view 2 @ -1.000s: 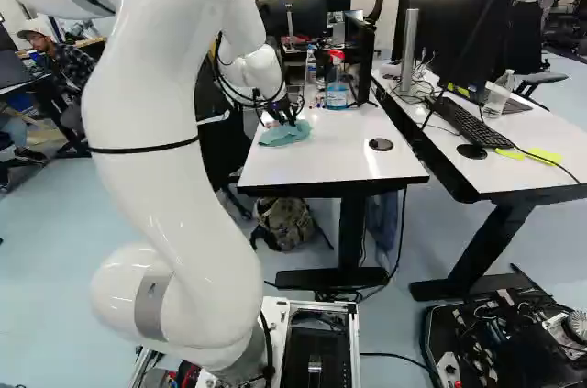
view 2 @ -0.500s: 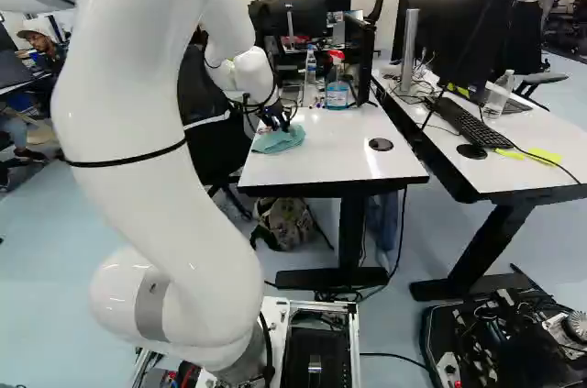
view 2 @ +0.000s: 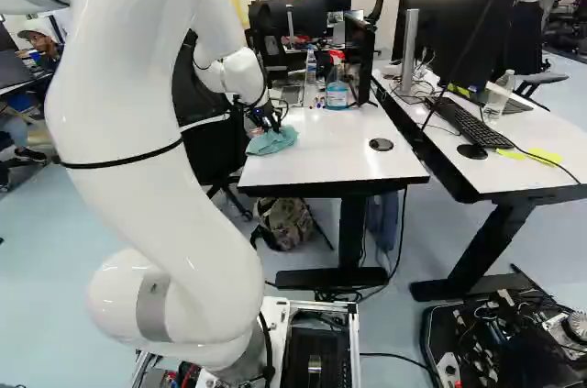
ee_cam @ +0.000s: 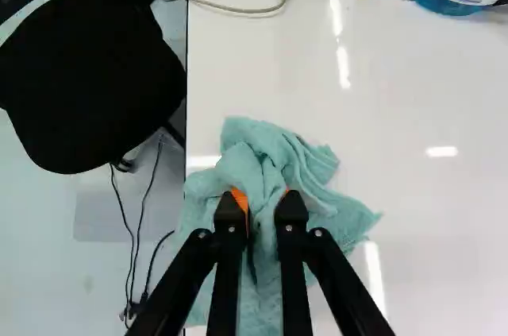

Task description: Clean the table with the green towel

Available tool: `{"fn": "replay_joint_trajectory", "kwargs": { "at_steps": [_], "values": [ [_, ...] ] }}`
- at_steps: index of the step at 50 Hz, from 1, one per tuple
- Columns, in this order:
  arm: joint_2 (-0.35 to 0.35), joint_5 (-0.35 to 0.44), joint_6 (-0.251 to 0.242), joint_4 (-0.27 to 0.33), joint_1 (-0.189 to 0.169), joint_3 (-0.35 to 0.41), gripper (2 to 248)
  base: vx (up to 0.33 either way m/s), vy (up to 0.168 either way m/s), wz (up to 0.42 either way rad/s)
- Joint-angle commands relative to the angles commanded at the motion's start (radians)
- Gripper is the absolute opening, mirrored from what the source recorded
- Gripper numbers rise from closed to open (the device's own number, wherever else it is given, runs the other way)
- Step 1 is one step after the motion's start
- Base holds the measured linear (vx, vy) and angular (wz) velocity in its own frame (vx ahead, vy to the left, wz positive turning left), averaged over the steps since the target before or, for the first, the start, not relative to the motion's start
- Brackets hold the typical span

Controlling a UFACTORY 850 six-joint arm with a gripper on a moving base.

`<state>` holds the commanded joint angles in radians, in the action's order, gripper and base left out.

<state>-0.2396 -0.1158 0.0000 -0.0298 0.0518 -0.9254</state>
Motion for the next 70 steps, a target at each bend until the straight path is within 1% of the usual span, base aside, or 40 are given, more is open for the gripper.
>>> {"fn": "replay_joint_trajectory", "kwargs": {
  "at_steps": [7,15,27,52,61,70],
  "values": [
    [0.011,0.0,0.0,0.0,0.0,0.004,51,0.0,0.0,0.0],
    [0.057,-0.005,0.0,0.0,0.001,0.038,51,0.0,0.0,0.0],
    [0.149,-0.055,0.0,0.0,0.003,0.106,51,0.0,0.0,0.0],
    [0.363,-0.124,0.0,0.0,0.009,0.254,51,0.0,0.0,0.0],
    [0.398,-0.162,0.0,0.0,0.01,0.261,51,0.0,0.0,0.0],
    [0.43,-0.164,0.0,0.0,0.01,0.265,51,0.0,0.0,0.0]
  ]
}}
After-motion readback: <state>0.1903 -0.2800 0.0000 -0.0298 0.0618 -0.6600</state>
